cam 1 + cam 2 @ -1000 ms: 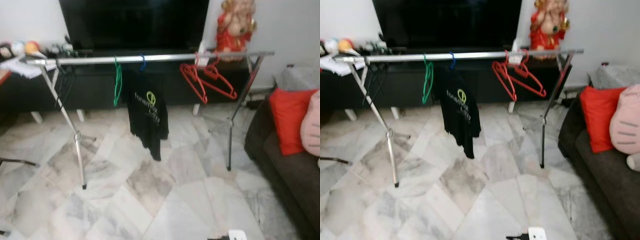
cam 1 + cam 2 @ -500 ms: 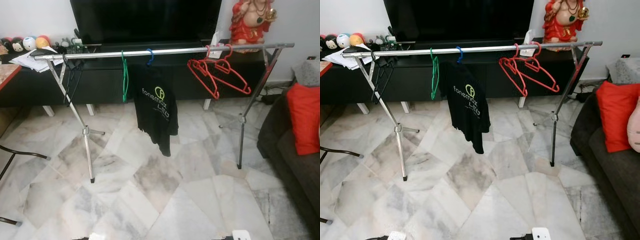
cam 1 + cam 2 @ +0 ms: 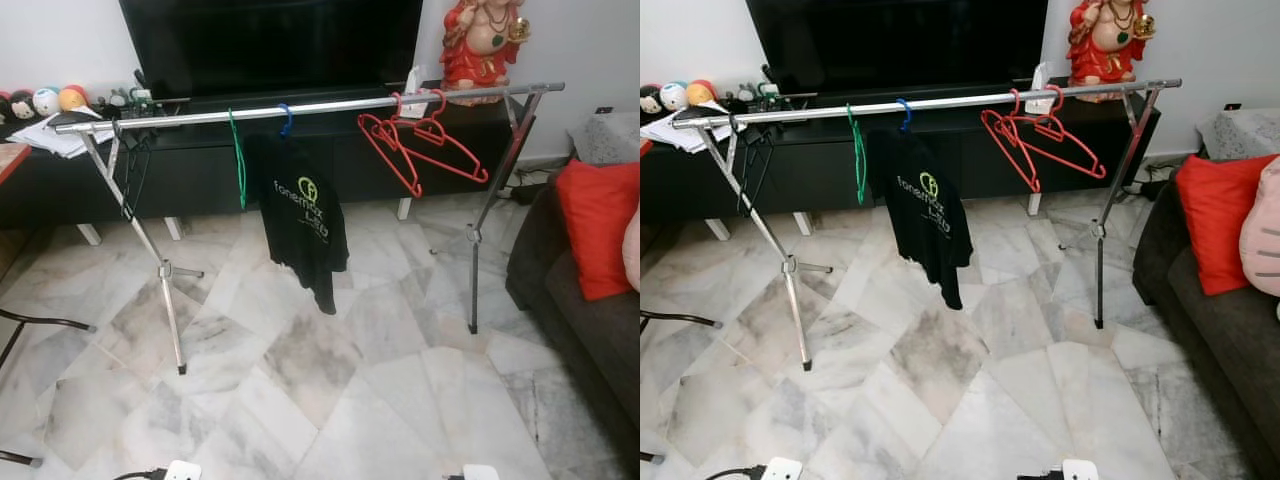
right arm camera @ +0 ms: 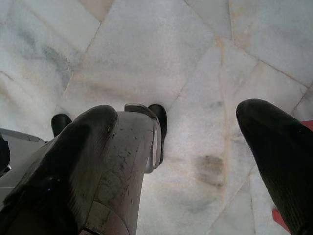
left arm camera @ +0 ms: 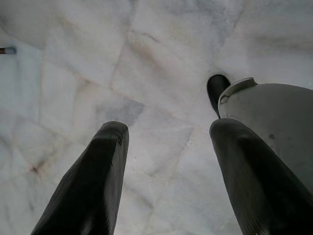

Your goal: Hang hanger

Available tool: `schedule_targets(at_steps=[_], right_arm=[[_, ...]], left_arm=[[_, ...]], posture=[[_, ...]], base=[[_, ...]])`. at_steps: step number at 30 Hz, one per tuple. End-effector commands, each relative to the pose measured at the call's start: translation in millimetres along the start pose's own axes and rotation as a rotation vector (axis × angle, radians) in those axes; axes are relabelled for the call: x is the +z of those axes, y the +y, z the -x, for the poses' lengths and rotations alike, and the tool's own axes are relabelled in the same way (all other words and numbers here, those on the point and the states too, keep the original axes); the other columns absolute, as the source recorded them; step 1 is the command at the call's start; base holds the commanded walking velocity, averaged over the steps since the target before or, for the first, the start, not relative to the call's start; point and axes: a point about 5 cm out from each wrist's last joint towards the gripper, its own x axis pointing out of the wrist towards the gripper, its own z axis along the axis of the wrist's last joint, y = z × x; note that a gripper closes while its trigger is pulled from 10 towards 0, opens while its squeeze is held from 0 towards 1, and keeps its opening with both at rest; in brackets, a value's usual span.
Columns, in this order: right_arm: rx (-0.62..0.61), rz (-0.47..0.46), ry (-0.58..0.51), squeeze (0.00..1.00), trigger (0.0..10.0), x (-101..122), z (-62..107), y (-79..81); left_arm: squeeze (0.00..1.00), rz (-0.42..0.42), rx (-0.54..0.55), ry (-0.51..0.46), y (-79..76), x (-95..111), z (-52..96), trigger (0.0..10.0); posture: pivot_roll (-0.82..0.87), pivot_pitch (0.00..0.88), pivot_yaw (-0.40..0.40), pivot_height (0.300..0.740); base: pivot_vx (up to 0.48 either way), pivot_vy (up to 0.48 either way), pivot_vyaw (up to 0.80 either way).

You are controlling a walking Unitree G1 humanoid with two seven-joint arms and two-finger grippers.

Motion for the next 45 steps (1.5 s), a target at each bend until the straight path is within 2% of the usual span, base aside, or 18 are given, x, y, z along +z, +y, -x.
schedule_targets(at_steps=[1,2,6,12,24,25,26,27,31,36,40,41,42,44,45], right_arm=[[0.003,-0.018,0.031,0.00,8.9,-12,1.8,3.2],[0.003,-0.017,0.032,0.00,0.0,-13,2.1,2.7],[-0.032,-0.014,0.035,0.00,0.0,-20,5.7,-7.1],[-0.043,-0.001,0.035,0.00,0.0,-25,8.2,-12.8],[-0.056,0.030,0.041,0.00,0.0,-23,6.7,-8.3],[-0.047,0.017,0.045,0.00,7.0,-25,6.8,-7.1],[-0.047,0.017,0.045,0.00,7.0,-25,6.8,-7.1],[-0.038,0.011,0.047,0.00,10.0,-26,6.9,-6.0],[-0.047,-0.011,0.043,0.00,10.0,-29,7.8,-6.4],[-0.063,-0.116,0.044,0.00,10.0,-32,8.6,-7.4],[-0.055,-0.106,0.037,0.00,10.0,-30,8.8,-10.5],[-0.050,-0.104,0.037,0.00,10.0,-29,9.0,-11.3],[-0.050,-0.104,0.037,0.00,10.0,-29,9.0,-11.3],[-0.055,-0.102,0.041,0.00,10.0,-30,9.1,-11.6],[-0.055,-0.102,0.041,0.00,10.0,-30,9.1,-11.6]], left_arm=[[0.00,-0.018,-0.016,0.008,-2.1,-3,0.3,10.0],[0.00,-0.018,-0.016,0.008,-2.0,-3,0.3,10.0],[0.00,-0.022,-0.017,0.009,-1.0,-4,0.4,10.0],[0.00,-0.020,-0.014,0.015,0.7,-6,0.6,10.0],[0.00,-0.012,-0.008,0.014,1.6,-7,0.8,10.0],[0.00,-0.014,-0.009,0.014,1.6,-8,0.8,10.0],[0.00,-0.014,-0.009,0.014,1.6,-8,0.8,10.0],[0.00,-0.014,-0.009,0.014,1.6,-8,0.9,10.0],[0.00,-0.012,-0.007,0.013,1.5,-8,0.9,10.0],[0.00,-0.005,0.005,0.023,12.2,-14,1.9,10.0],[0.00,-0.004,0.004,0.038,17.4,-19,2.7,10.0],[0.00,-0.005,0.007,0.046,23.7,-23,3.6,10.0],[0.00,-0.005,0.007,0.046,23.7,-23,3.6,10.0],[0.00,0.002,0.022,0.056,41.9,-28,6.1,10.0],[0.00,0.002,0.022,0.056,41.9,-28,6.1,10.0]], posture=[[-0.14,0.000,0.046,0.740],[-0.14,0.000,0.046,0.740],[-0.14,0.000,0.049,0.740],[-0.13,0.000,0.046,0.740],[-0.11,0.000,0.033,0.740],[-0.11,0.000,0.032,0.740],[-0.11,0.000,0.032,0.740],[-0.11,0.000,0.032,0.740],[-0.11,0.000,0.023,0.740],[-0.13,0.000,0.028,0.740],[-0.12,0.000,0.027,0.740],[-0.12,0.000,0.025,0.740],[-0.12,0.000,0.025,0.740],[-0.12,0.000,0.024,0.740],[-0.12,0.000,0.024,0.740]], base=[[0.000,0.000,0.00],[0.000,0.000,0.00],[0.000,0.000,0.00],[0.000,0.000,0.00],[0.000,0.000,0.00],[0.000,0.000,0.00],[0.000,0.000,0.00],[0.000,0.000,0.00],[0.000,0.000,0.00],[0.000,0.000,-0.16],[0.000,0.000,-0.78],[0.000,0.000,-0.78],[0.000,0.000,-0.78],[0.000,0.000,-0.78],[0.000,0.000,-0.77]])
